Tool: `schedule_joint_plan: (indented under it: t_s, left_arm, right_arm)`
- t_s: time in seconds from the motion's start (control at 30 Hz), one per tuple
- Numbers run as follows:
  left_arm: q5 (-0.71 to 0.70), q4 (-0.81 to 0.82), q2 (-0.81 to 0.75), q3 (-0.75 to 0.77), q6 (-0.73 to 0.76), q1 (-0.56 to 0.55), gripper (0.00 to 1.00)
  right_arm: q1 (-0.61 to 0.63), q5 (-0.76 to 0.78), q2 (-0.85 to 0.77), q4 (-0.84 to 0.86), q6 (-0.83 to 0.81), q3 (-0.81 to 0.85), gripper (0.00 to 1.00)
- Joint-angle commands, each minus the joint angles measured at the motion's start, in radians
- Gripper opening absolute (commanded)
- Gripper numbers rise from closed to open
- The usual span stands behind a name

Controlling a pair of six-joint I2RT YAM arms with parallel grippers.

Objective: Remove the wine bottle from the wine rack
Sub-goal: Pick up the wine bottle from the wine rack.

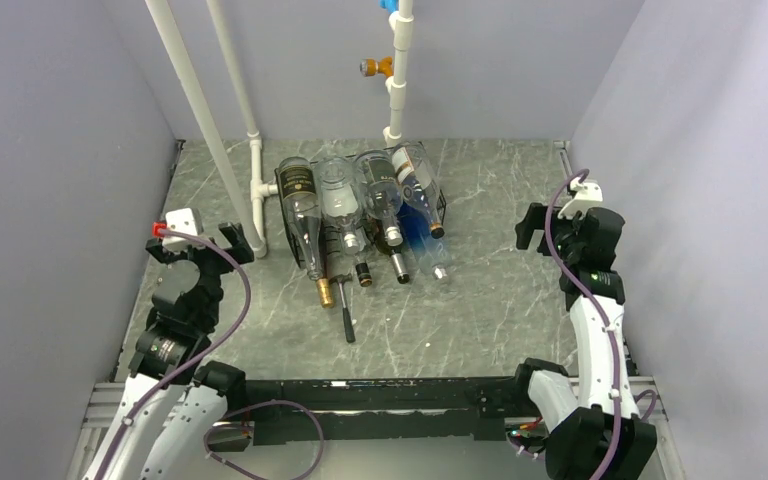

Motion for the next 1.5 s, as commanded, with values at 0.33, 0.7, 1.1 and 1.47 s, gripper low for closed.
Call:
schedule_joint_plan:
  t_s: [0.33, 0.7, 1.1, 1.47]
  left_arm:
    - [0.188, -0.273, -0.154, -0.003, 0.023, -0.002, 0.99]
    - [0.171, -0.241, -0.107, -0.014, 0.062, -0.002, 0.99]
    - [0.227, -0.22, -0.085, -0.021, 0.072, 0.009, 0.99]
    - [0.244, -0.215, -0.084, -0.025, 0.057, 0.011, 0.99]
  right_arm:
    - [-0.006, -0.069, -0.078, -0.014, -0.104, -0.013, 1.0]
    - [0.014, -0.382, -0.052, -0.097, -0.368, -0.03, 1.0]
    - [0.019, -0.449, -0.027, -0.21, -0.473, 0.007, 1.0]
    - [-0.043, -0.556, -0.017, -0.235, -0.49, -0.002, 1.0]
